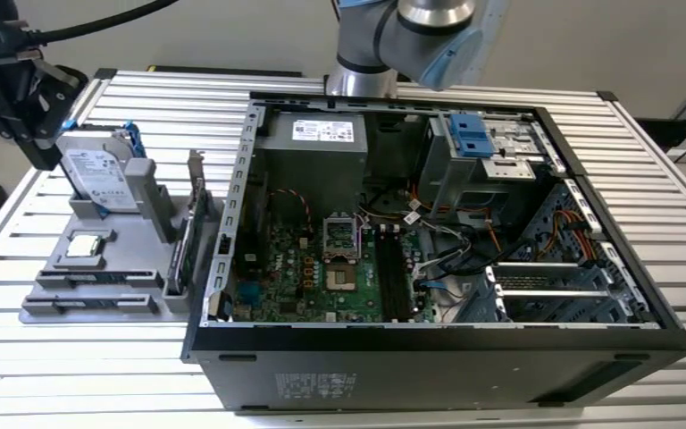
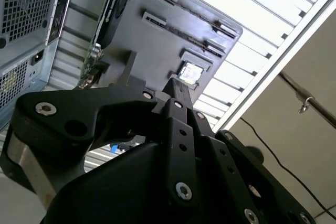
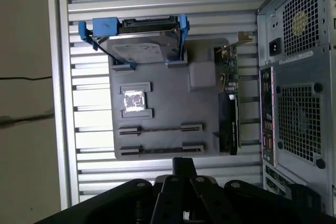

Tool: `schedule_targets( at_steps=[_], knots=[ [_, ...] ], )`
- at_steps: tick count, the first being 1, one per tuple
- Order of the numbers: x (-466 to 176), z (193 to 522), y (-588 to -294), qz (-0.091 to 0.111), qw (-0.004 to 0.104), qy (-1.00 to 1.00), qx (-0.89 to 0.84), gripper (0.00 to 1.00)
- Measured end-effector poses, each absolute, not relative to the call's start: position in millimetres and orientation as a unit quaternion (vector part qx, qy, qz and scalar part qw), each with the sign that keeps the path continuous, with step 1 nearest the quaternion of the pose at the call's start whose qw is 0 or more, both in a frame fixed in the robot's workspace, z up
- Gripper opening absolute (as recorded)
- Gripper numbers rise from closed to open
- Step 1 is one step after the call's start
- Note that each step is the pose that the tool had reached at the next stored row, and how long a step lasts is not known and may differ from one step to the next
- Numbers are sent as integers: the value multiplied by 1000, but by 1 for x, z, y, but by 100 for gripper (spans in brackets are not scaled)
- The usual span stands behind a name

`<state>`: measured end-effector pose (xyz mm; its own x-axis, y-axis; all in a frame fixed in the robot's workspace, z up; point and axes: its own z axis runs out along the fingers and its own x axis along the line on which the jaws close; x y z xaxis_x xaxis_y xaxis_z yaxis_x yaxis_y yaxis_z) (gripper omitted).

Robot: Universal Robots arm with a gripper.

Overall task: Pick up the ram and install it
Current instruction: 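Reach for the ram, then pick up the ram and move it above insertion slot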

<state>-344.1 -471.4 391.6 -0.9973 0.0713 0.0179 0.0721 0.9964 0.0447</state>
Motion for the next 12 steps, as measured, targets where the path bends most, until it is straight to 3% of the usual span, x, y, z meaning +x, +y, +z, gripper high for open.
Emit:
schedule_targets(
  at_steps=[12],
  knots=[
    [-341, 391, -483, -22, 12, -999, -36, 0]
  ],
)
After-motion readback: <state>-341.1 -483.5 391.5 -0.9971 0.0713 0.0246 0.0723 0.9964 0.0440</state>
